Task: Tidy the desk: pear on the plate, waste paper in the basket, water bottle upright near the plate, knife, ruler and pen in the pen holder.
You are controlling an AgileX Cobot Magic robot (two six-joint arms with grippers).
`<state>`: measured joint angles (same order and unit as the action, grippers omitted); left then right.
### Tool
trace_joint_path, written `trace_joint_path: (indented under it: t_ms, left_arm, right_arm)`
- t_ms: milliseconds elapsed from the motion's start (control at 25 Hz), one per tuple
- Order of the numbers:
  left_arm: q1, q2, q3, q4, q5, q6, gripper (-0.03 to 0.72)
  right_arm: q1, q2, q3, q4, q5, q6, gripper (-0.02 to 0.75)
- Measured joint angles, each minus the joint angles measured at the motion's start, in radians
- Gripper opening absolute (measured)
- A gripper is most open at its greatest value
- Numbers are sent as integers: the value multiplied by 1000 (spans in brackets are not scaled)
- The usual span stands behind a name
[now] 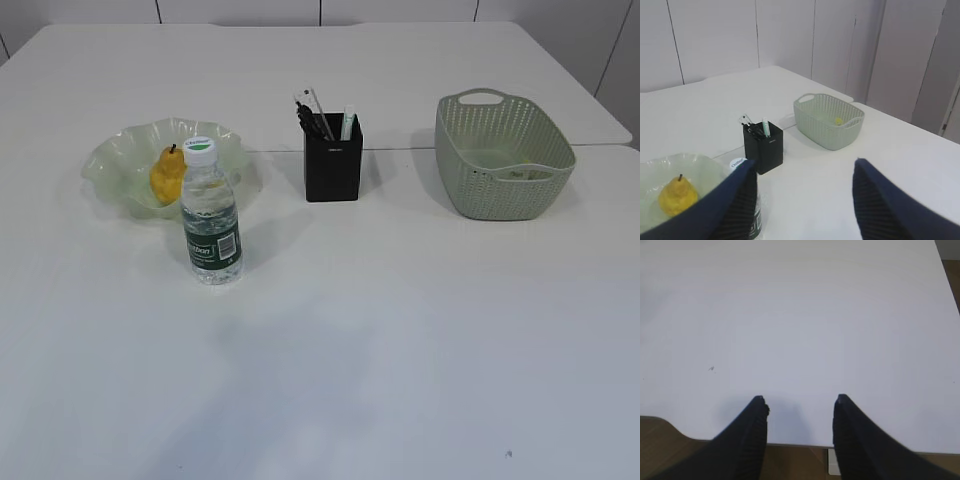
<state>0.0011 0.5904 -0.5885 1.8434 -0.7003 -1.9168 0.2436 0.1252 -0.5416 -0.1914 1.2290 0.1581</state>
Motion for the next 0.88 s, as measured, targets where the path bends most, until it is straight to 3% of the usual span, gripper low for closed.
trace_joint_path:
  t_ms: [880]
  left_arm:
    - [0, -111, 52, 0, 134, 0, 426]
  right_arm:
    - [0, 0, 0, -6, 0, 0, 328]
